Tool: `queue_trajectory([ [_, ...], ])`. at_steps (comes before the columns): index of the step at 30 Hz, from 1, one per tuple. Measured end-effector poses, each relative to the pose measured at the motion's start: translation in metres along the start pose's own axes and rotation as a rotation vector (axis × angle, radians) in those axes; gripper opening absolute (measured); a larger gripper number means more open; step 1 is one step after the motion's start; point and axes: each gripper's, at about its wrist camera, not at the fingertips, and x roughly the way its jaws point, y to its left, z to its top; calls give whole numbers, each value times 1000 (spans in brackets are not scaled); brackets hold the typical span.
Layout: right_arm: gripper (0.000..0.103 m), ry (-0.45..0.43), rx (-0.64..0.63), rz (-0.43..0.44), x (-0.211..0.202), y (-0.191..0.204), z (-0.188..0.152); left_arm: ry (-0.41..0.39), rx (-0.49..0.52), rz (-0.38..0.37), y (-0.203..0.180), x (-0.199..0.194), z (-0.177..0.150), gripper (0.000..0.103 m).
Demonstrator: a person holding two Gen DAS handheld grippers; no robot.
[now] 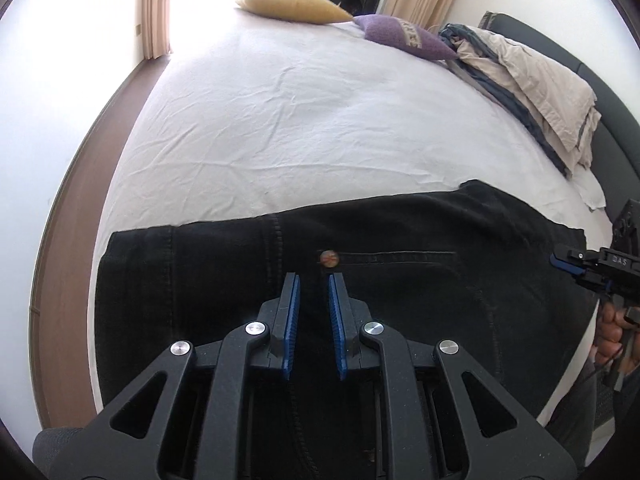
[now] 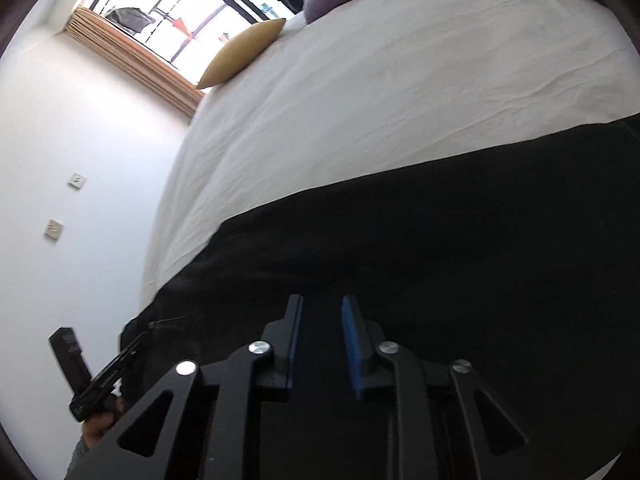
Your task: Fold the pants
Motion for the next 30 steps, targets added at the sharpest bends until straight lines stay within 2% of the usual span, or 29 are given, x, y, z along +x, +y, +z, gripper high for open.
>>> queue_trajectory([
  [1,55,24,-28,2,1,1,-9,-18,28,-9,-11,-2,2,15],
  [2,60,38,-44,-38,2,-4,-17,-13,59,20,-17,2,2,15],
  [3,58,33,-18,-67,1,-19,-21,18,76,66,-17,12,1,15],
  [4,50,6,51,-34,-6,-39,-24,39,61,56,-12,21,-3,15],
  [5,27,-19,135,-14,-21,-61,-31,24,33,21,-5,22,-6,15],
  [6,14,-56,197,-35,-36,-81,-32,20,16,-5,-1,21,-5,15],
  [8,10,-162,257,-137,-76,-114,-33,27,26,12,0,17,-4,15],
  [10,10,-267,350,-287,-121,-148,-31,33,46,67,-4,11,-3,15],
  [11,17,-317,409,-367,-148,-161,-36,28,51,91,-8,6,-2,15],
  [12,33,-384,453,-413,-173,-170,-39,9,51,91,-15,-2,0,15],
  [13,41,-452,483,-439,-195,-176,-43,-14,50,68,-23,-8,3,15],
  [14,59,-506,511,-465,-213,-179,-47,-21,50,46,-33,-12,5,15],
  [15,62,-544,529,-461,-226,-181,-50,-19,53,23,-46,-12,8,15],
  [16,62,-562,541,-422,-233,-183,-52,-12,66,-14,-62,-10,11,15],
  [18,62,-576,546,-274,-241,-189,-57,12,92,-95,-94,-1,13,15],
  [20,62,-507,481,-130,-221,-181,-46,49,134,-150,-129,15,12,15],
  [23,62,-388,450,-10,-167,-172,-33,97,211,-200,-175,42,4,15],
  [24,62,-353,456,-4,-152,-178,-31,121,228,-208,-185,50,1,15],
  [25,61,-337,470,-34,-142,-184,-29,144,240,-206,-192,61,-1,15],
  [27,31,-374,484,-84,-143,-201,-22,190,253,-162,-193,78,-8,15],
  [29,25,-437,531,-197,-166,-216,-23,183,216,-205,-184,80,-13,15],
  [30,29,-465,547,-274,-180,-219,-21,182,192,-226,-178,83,-13,15],
])
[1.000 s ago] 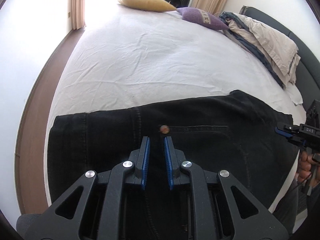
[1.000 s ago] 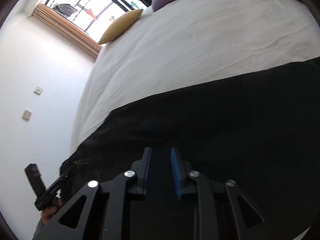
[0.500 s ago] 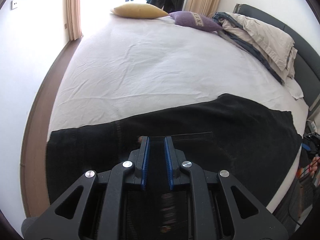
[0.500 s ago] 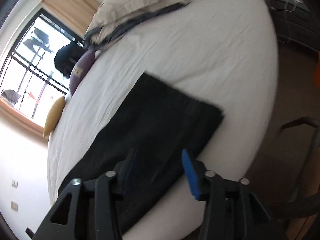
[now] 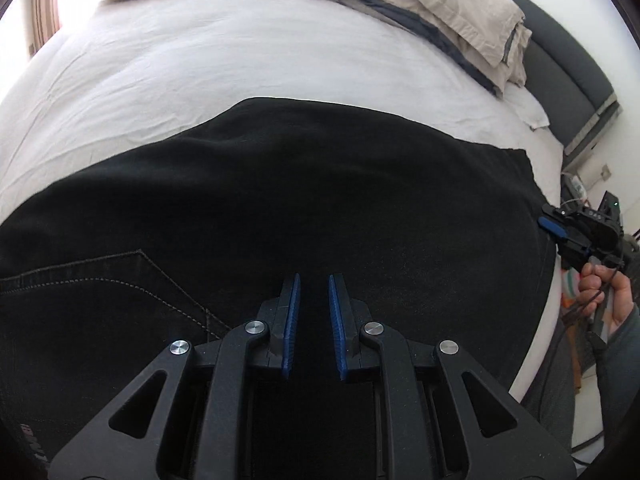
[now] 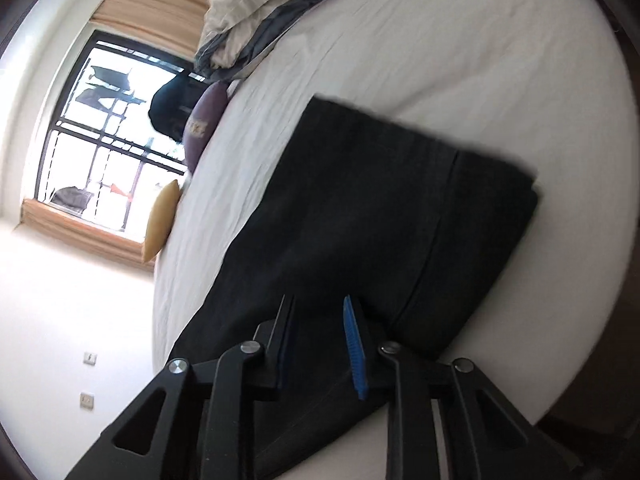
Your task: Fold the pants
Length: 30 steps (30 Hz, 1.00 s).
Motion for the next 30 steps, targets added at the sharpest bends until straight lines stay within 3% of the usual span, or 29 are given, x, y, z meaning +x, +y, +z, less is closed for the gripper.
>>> queue_trajectory([
  [1,33,-45,-6,-55,-13,-1,6,-3,-20,-18,4,1,0,15],
  [3,57,-130,-1,-84,-39,-2,14,-8,-36,-30,7,4,-1,15],
  [5,65,-153,35,-86,-52,-8,13,-16,-22,-8,2,7,-1,15],
  [11,65,-86,252,5,-30,-50,-3,-29,-24,-2,0,12,-2,15],
  [16,64,-128,343,97,-20,-64,1,-31,-24,-1,2,11,-5,15],
  [21,52,-126,399,183,-5,-67,13,-35,-25,1,4,8,-7,15],
  [26,50,-146,427,215,1,-68,15,-36,-27,-4,9,5,-9,15],
  [28,38,-132,436,240,6,-68,17,-37,-27,-3,9,5,-10,15],
  [29,26,-112,445,250,10,-69,17,-38,-27,-2,9,4,-10,15],
  [30,23,-103,445,247,13,-68,17,-38,-28,-2,9,4,-10,15],
])
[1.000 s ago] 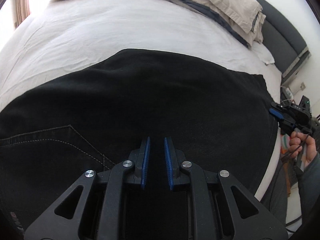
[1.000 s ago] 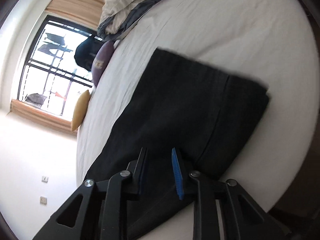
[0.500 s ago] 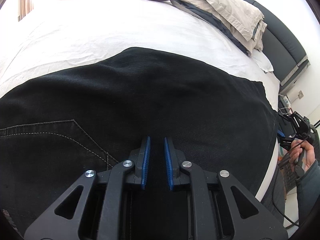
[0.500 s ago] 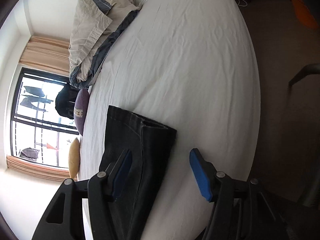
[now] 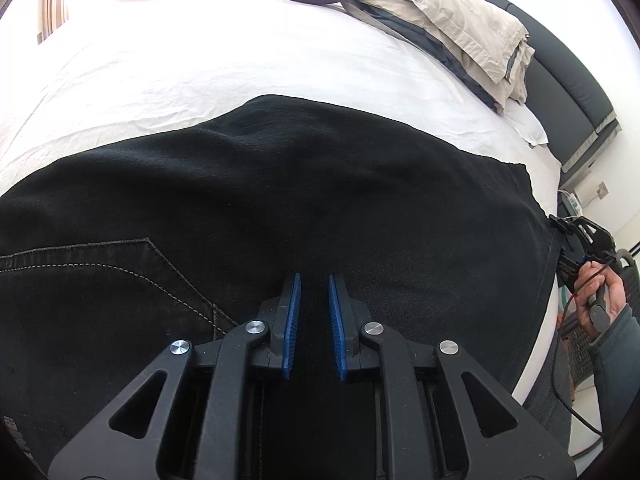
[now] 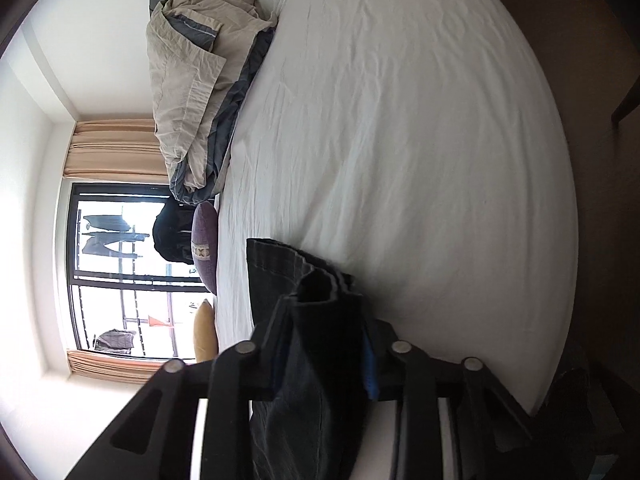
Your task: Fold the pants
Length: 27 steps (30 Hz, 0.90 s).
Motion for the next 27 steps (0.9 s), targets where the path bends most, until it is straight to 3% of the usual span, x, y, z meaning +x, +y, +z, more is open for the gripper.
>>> queue_trajectory([
  [7,12,-12,2,13,5,-1,1,14,-17,0,2,-1,3,15],
  [11,11,-17,-23,-2,5,0,1,33,0,52,-13,-5,14,15],
  [19,11,-11,-99,-56,10,13,2,35,32,-6,-39,13,27,15],
  [27,11,-37,-143,-83,5,27,-4,44,12,-35,-34,29,34,15],
])
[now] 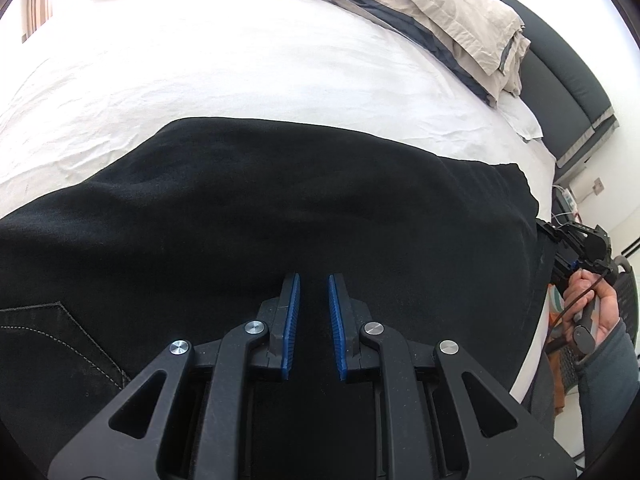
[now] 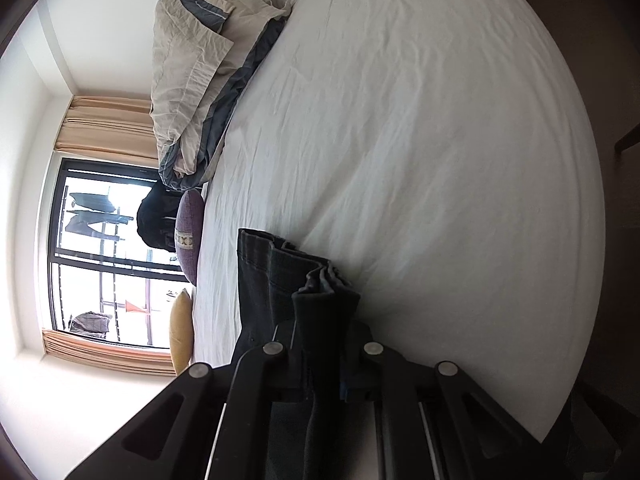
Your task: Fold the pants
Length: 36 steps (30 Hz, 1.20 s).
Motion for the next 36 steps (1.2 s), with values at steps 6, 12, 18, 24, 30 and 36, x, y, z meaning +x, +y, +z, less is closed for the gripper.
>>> queue_trajectory([
  [6,10,12,-421,-30,-15,103,-41,8,-66,-61,15,6,2,15],
  [12,10,292,-1337,-119,10,192,-235,-1,-90,-80,26,1,1,15],
  [18,10,336,-1521,-220,30,158,-302,13,-174,-121,40,-10,4,15],
  [24,10,169,-1697,-224,7,161,-328,-3,-313,-243,40,-23,14,94],
  [30,10,21,-1787,-215,-12,166,-355,89,-359,-371,28,-13,22,95],
  [36,10,-9,-1874,-188,-25,169,-381,145,-405,-432,32,-1,23,93],
])
